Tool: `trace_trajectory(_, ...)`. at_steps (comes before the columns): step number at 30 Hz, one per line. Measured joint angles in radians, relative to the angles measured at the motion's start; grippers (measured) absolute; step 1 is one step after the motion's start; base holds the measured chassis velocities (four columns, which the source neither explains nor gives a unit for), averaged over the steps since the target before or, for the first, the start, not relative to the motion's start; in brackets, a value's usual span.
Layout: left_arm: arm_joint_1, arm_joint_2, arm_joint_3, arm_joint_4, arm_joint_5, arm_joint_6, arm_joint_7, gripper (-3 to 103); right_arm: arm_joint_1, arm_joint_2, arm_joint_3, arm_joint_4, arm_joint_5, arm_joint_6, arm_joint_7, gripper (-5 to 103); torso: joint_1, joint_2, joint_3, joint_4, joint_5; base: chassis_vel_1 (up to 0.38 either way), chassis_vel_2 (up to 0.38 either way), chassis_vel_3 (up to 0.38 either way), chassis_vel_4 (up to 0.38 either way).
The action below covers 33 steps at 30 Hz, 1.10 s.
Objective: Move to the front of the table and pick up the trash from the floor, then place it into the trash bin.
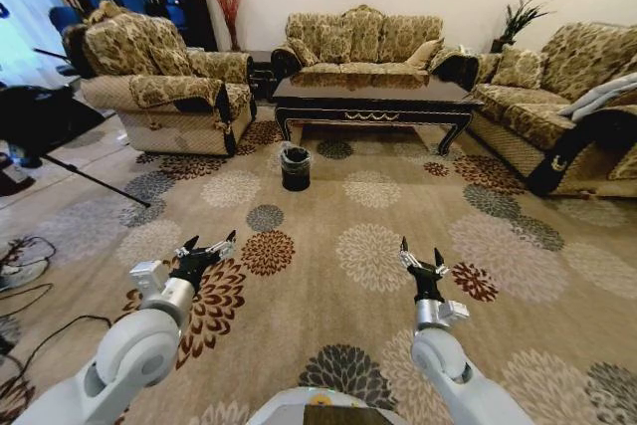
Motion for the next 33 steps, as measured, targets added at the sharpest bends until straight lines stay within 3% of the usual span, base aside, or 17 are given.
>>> trace_trajectory(33, 0.000, 0.000, 0.000, 0.000, 0.000, 0.000, 0.000, 100, 0.000, 0.000, 0.000, 0.000, 0.000, 0.000, 0.000, 100, 0.052, 0.132, 0.081, 0.0000, 0.0000, 0.000, 0.000, 0.000, 0.000)
